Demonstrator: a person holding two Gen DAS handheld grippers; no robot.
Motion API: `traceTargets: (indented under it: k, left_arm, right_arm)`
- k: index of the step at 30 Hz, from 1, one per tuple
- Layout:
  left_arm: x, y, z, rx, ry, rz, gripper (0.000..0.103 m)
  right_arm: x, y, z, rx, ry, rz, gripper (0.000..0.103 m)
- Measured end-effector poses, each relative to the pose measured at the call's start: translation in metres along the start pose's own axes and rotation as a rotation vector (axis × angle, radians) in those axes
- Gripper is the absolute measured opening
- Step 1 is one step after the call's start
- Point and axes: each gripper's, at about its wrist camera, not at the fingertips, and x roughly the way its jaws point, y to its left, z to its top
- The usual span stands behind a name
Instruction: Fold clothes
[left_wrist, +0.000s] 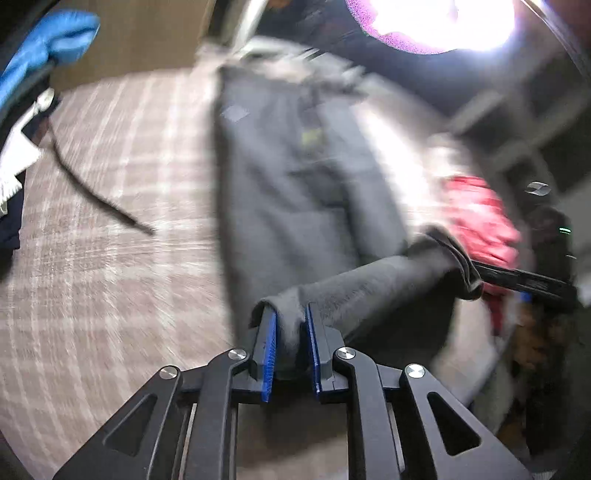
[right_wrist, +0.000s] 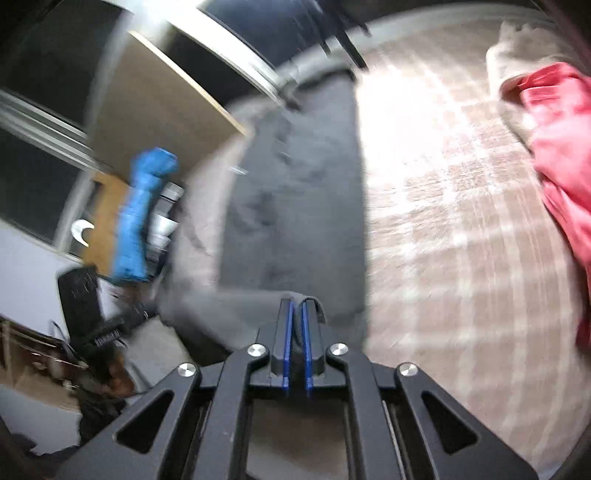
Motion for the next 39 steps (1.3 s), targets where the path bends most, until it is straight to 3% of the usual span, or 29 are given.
traceTargets:
  k: [2,3,5,9,12,15,16,17,21,23,29,34,37,39]
  left_arm:
    - [0.008,0.010,0.012,-0.049,0.007,0.049,0.025]
    - [0.004,0.012,0.014,-0.061,-0.013,0.044,0.027]
    - [-0.013,0.012,0.013,-0.047,-0.060,0.011,0.041]
    - [-0.036,0.003,-0.005,0.098,-0.116,0.002,0.044]
    - [-0.019,-0.001,-0.010,0.197,-0.074,0.063,0.045]
    - [0.005,0.007,-0.001,0.182,-0.025,0.044,0.043]
    - [0.010,0.008,0.005,0.183,-0.041,0.033,0.043]
    - [0.015,0.009,0.010,0.185,-0.058,0.022,0.044]
    - [0.045,0.017,0.028,0.172,0.013,0.047,0.043]
    - [0.042,0.021,0.031,0.155,0.036,0.035,0.042]
    - [-0.023,0.023,0.041,0.189,-0.057,-0.033,0.044]
    - [-0.062,0.015,0.057,0.287,-0.097,0.011,0.044]
    - [-0.083,0.015,0.079,0.318,-0.119,0.069,0.045]
    - [-0.087,0.015,0.092,0.330,-0.128,0.080,0.045]
  right_arm:
    - [0.012,-0.012,0.019,0.022,0.050,-0.068,0.017]
    - [0.008,-0.013,0.024,0.010,0.032,-0.059,0.019]
    - [0.001,-0.012,0.029,-0.034,-0.002,-0.051,0.028]
    - [-0.003,0.006,0.021,-0.222,-0.026,-0.095,0.029]
    - [0.012,0.012,0.016,-0.327,-0.021,-0.166,0.029]
    - [0.025,0.017,0.015,-0.375,-0.023,-0.161,0.029]
    - [0.031,0.019,0.014,-0.386,-0.020,-0.160,0.029]
    - [0.036,0.018,0.013,-0.391,-0.004,-0.185,0.029]
    - [0.060,0.016,0.009,-0.411,0.062,-0.285,0.029]
    - [0.062,0.013,0.009,-0.401,0.094,-0.319,0.029]
    - [-0.020,0.028,0.015,-0.336,-0.054,-0.269,0.029]
    - [-0.074,0.050,0.026,-0.380,-0.158,-0.330,0.029]
    - [-0.090,0.063,0.041,-0.414,-0.188,-0.389,0.029]
    - [-0.093,0.069,0.053,-0.427,-0.211,-0.374,0.029]
